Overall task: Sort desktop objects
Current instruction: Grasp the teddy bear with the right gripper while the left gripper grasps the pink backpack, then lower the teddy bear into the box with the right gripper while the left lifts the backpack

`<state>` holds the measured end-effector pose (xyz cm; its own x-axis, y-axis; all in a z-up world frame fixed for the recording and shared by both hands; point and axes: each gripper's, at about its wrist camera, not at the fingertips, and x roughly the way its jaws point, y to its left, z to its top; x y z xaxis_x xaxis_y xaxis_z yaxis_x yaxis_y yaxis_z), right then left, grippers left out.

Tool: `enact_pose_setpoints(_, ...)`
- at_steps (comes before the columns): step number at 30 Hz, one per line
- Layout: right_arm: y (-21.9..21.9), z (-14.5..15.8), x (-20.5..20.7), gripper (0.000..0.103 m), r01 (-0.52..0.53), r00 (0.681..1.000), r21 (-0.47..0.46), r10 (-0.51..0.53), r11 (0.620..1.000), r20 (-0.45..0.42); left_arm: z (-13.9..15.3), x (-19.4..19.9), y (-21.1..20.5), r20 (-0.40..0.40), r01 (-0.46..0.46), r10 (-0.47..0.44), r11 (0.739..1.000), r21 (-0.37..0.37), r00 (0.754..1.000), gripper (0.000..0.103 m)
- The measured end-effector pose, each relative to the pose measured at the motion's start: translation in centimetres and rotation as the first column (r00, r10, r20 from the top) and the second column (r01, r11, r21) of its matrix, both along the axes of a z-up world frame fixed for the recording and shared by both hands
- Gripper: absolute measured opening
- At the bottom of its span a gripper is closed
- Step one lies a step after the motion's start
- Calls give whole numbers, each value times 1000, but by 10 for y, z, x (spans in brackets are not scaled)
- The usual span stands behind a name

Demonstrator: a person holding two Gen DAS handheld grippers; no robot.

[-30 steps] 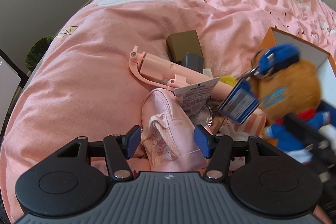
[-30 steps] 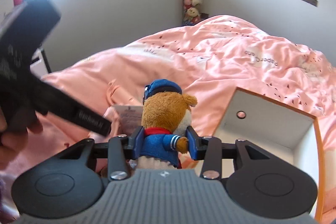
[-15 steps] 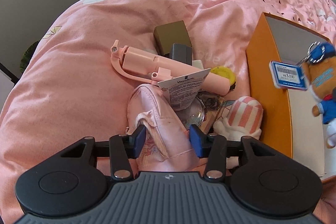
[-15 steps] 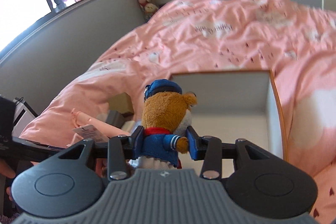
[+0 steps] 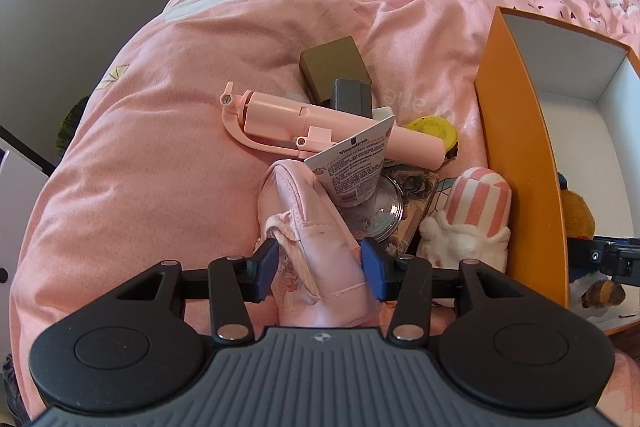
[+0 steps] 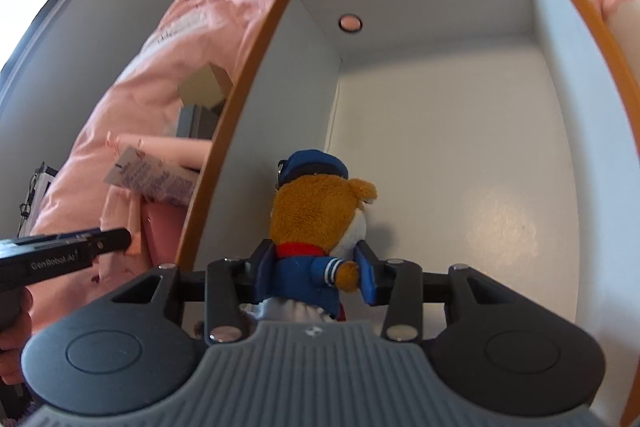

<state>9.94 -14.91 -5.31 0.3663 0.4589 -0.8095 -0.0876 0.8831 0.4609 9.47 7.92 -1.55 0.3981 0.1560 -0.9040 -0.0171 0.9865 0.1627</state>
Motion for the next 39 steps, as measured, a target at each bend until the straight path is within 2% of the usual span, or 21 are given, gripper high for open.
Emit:
enact_pose_setpoints(9,13,-8,3,45,-43,998,-60,40,997,-44,-7,6,-16,-11,49,-48,996,71,999,68)
enact_pose_setpoints(12,20,-13,5,45,-77,994,-79,71,994,-84,-12,6,-19,-28,64,-62,995,78,998,68)
enact_pose_setpoints(17,30,-19,5,45,-118,990,-135,105,984,-96,-14,5,-17,-31,61,-59,996,66,998,68)
enact_pose_setpoints(23,27,-15,6,50,-113,991,-133,103,985,-80,-10,0,-8,-25,49,-49,999,4,998,49)
enact_pose_setpoints(27,23,-4,4,60,-104,994,-153,100,983,-35,-6,-5,1,-1,32,-32,998,-55,999,40)
enact_pose_setpoints(33,7,11,7,63,-75,997,-144,77,987,8,12,-17,16,55,3,6,988,-156,998,31)
enact_pose_setpoints(39,-8,24,11,63,-46,998,-116,52,992,43,51,-33,9,143,56,-20,967,-250,989,29)
